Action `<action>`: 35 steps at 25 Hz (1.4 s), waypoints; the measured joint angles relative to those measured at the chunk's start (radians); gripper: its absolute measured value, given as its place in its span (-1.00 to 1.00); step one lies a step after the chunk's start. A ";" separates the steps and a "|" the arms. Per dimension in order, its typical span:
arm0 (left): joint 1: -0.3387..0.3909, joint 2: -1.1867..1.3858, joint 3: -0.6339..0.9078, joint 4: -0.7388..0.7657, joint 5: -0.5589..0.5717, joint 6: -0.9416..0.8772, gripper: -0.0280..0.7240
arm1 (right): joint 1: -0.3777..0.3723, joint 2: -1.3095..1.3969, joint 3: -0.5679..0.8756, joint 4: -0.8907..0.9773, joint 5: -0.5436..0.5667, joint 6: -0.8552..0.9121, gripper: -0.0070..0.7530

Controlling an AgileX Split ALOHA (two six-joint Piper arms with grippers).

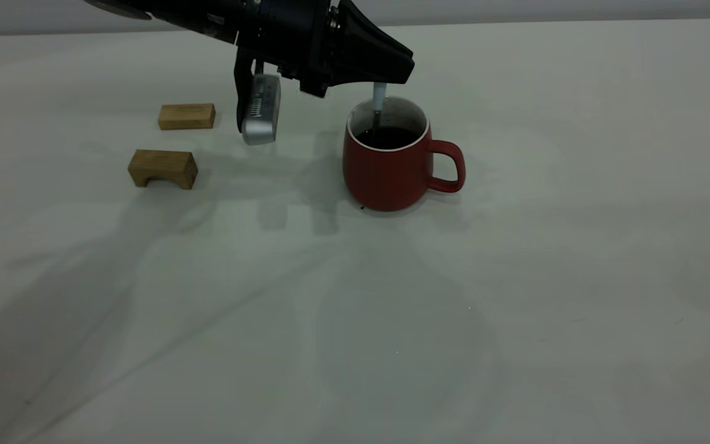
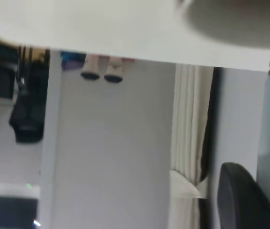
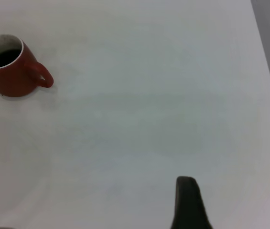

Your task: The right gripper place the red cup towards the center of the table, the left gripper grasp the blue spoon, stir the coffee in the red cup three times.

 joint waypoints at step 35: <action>0.001 -0.275 -0.090 0.798 0.176 0.167 0.48 | 0.000 0.000 0.000 0.000 0.000 0.000 0.45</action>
